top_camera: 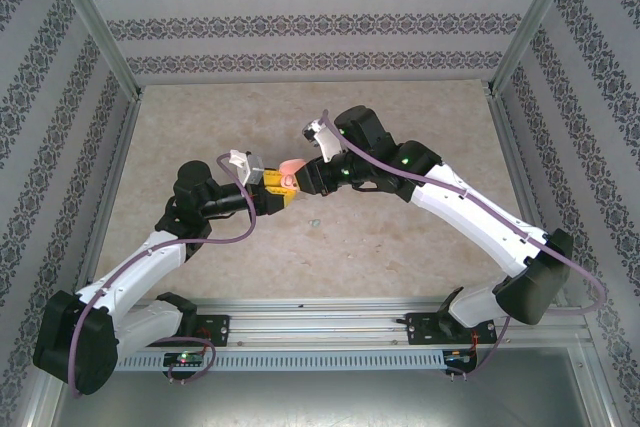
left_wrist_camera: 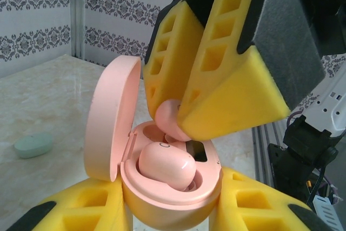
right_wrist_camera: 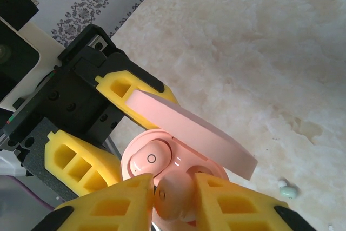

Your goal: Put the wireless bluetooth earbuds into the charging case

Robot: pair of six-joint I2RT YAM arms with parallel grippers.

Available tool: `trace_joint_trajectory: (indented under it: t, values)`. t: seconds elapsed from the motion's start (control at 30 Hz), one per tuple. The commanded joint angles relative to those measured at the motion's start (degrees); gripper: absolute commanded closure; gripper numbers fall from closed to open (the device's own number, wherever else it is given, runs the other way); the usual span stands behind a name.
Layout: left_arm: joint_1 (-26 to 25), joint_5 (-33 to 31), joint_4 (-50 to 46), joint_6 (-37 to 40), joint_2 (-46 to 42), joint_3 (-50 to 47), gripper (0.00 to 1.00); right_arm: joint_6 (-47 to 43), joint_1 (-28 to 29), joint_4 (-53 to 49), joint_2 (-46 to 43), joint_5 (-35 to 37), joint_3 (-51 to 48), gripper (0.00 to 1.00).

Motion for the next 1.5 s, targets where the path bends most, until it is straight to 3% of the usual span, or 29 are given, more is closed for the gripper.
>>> trace_joint_trajectory:
  t: [0.0, 0.9, 1.47]
  values:
    - [-0.6, 2.0, 4.4, -0.5, -0.3, 1.6, 0.93, -0.2, -0.6, -2.1, 1.3, 1.2, 1.6, 0.72]
    - [-0.8, 1.9, 4.2, -0.7, -0.3, 1.3, 0.93, 1.9, -0.6, -3.1, 0.1, 2.0, 3.9, 0.59]
    - [-0.8, 1.7, 4.4, -0.7, 0.0, 1.4, 0.93, 1.8, 0.7, -6.8, -1.6, 10.4, 5.2, 0.65]
